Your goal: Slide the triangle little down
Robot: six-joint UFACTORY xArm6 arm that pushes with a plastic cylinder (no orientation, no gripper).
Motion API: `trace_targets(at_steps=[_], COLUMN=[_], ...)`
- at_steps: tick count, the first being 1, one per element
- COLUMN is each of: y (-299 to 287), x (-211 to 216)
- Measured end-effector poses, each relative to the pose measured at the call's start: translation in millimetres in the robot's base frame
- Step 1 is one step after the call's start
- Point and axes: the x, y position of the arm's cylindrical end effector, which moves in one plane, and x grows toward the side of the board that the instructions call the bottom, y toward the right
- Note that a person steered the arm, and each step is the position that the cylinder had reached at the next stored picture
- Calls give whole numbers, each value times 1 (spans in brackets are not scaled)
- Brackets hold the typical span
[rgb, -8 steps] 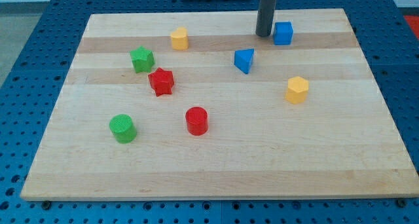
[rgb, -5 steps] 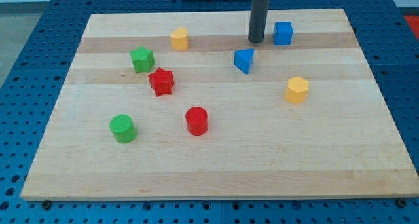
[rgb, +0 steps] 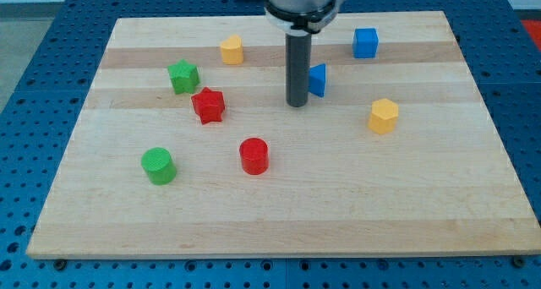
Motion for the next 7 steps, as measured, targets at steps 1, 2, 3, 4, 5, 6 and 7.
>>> trace_targets(at_steps=[1,2,3,4,5,6,7], y=[6,6,6,6,6,6,12], x=[-16,-16,-19,-27,-34,-35,-43])
